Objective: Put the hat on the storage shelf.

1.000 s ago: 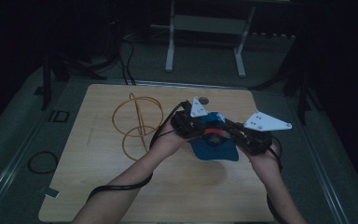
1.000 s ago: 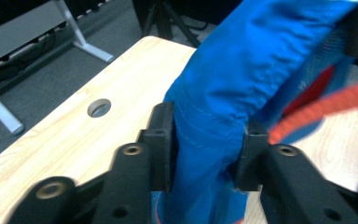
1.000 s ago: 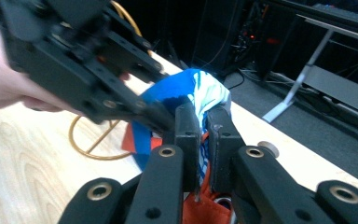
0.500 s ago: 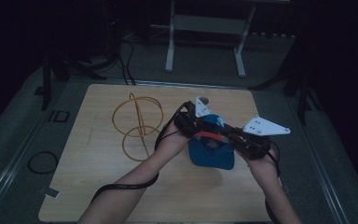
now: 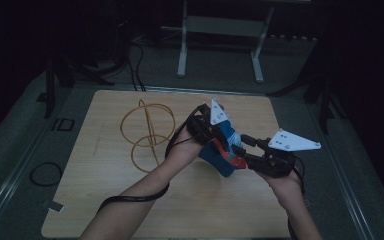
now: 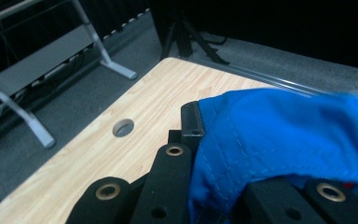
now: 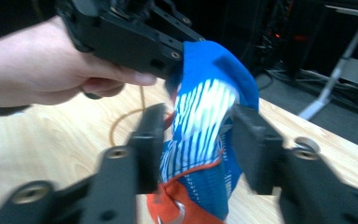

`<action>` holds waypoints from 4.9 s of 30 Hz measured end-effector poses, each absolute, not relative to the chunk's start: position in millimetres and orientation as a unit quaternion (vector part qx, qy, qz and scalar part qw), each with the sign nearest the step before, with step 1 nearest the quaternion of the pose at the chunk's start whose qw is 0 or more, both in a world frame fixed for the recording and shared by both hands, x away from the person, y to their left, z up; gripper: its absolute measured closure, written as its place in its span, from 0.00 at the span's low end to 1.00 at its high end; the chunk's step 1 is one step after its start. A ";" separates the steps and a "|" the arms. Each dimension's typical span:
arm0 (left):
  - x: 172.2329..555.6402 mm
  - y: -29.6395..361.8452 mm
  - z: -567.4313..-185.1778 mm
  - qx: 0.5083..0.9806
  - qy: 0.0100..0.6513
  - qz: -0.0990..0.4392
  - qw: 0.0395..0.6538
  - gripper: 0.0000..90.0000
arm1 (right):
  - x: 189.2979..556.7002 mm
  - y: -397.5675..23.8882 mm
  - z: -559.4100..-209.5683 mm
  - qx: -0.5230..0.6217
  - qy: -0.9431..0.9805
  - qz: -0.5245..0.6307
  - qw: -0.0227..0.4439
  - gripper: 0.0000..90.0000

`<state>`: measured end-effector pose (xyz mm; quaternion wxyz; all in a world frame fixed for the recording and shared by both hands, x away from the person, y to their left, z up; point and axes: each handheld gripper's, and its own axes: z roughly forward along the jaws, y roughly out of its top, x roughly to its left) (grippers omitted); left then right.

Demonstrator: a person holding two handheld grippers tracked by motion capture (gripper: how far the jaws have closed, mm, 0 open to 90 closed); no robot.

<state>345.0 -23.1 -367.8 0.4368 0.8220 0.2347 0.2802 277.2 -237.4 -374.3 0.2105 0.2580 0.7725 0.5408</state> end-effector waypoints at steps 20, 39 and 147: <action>344.8 19.4 -354.9 0.801 0.101 0.228 0.544 1.00 | 270.4 -249.3 -379.6 0.225 0.775 0.545 0.228 0.52; 339.4 16.7 -347.2 0.749 0.022 0.106 0.654 1.00 | 267.2 -233.9 -398.8 0.217 0.769 0.544 0.256 0.59; 232.1 259.2 -518.5 0.722 0.333 0.327 0.510 0.02 | 345.8 -104.4 -289.8 0.203 0.744 0.596 0.225 1.00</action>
